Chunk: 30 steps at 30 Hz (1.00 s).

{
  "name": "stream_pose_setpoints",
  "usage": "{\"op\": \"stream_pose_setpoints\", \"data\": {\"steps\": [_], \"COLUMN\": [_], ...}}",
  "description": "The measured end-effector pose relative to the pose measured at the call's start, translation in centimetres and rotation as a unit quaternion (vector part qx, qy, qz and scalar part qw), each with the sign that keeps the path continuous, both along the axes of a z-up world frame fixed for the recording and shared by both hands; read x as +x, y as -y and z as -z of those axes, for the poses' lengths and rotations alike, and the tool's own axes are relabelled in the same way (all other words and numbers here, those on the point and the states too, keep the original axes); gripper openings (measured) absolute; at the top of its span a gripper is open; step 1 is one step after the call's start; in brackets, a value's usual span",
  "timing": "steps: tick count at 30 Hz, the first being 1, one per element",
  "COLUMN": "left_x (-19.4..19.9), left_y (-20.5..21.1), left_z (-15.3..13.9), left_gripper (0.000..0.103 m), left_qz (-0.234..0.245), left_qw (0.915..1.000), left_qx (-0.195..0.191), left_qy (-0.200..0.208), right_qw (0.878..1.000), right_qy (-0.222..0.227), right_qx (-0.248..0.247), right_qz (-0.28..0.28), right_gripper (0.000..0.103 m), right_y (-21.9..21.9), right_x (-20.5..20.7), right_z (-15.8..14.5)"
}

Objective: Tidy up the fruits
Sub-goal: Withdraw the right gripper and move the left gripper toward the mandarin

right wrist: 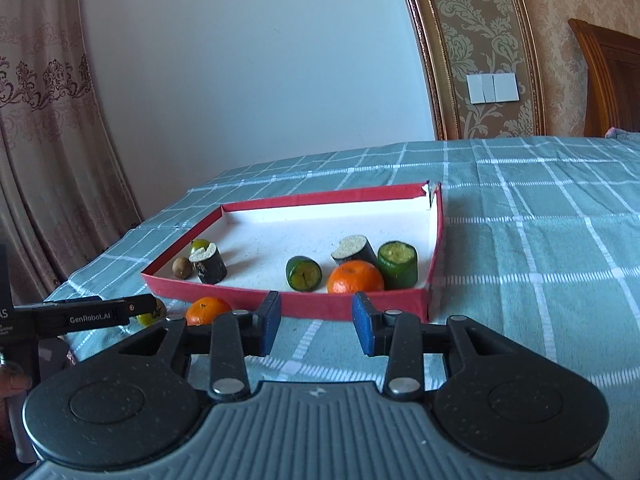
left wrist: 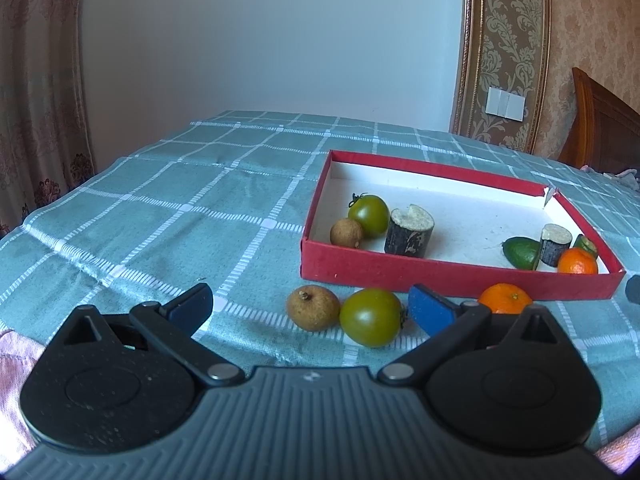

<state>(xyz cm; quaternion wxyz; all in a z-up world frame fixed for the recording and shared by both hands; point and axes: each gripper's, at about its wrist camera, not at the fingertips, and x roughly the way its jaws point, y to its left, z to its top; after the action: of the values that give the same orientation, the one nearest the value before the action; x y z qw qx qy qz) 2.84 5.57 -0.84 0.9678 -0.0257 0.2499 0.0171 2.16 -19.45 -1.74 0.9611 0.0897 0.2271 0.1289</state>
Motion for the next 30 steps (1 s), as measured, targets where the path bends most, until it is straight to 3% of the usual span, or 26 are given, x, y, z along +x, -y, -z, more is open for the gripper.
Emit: {"op": "stream_pose_setpoints", "data": {"steps": [5,7,10,19,22,24,26,28,30], "left_x": [-1.4,-1.8,-2.2,-1.6,-1.0,-0.4,-0.2,-0.1,0.0], "left_y": [1.0,1.3,1.5,1.5,2.4,2.9,3.3,3.2,3.0], "left_z": [-0.4,-0.4,-0.5,-1.2,-1.0,-0.5,-0.1,0.0,0.0], "left_gripper": [0.103,0.103,0.093,0.081,0.067,0.05,0.049,0.049,0.049], "left_qz": [0.032,0.038,0.046,0.1,0.113,0.125,0.12,0.118,0.118], "left_qw": [0.9983,0.9974,0.9962,0.9941,0.9925,0.9912,0.9912,0.9914,0.9916], "left_qx": [0.027,0.038,0.053,0.032,0.041,0.044,0.055,0.057,0.052], "left_qy": [0.041,0.047,0.052,0.029,0.019,0.001,0.0,0.0,-0.001], "right_qw": [0.999,0.999,0.999,0.998,0.998,0.998,0.998,0.998,0.998], "right_qy": [-0.035,-0.026,-0.027,-0.035,-0.036,-0.037,-0.038,-0.037,-0.034], "right_qx": [0.02,0.027,0.029,0.051,0.053,0.055,0.056,0.057,0.059], "right_qz": [0.017,0.016,0.012,0.009,0.008,0.008,0.008,0.007,0.007], "right_gripper": [0.038,0.038,0.042,0.043,0.044,0.044,0.045,0.058,0.062], "right_y": [1.1,1.3,1.3,1.9,2.0,2.0,2.0,2.1,2.1], "right_x": [-0.1,-0.3,-0.3,0.1,0.1,0.1,0.1,0.1,0.1], "right_z": [2.3,2.2,2.4,2.5,2.5,2.6,2.6,2.6,2.6]}}
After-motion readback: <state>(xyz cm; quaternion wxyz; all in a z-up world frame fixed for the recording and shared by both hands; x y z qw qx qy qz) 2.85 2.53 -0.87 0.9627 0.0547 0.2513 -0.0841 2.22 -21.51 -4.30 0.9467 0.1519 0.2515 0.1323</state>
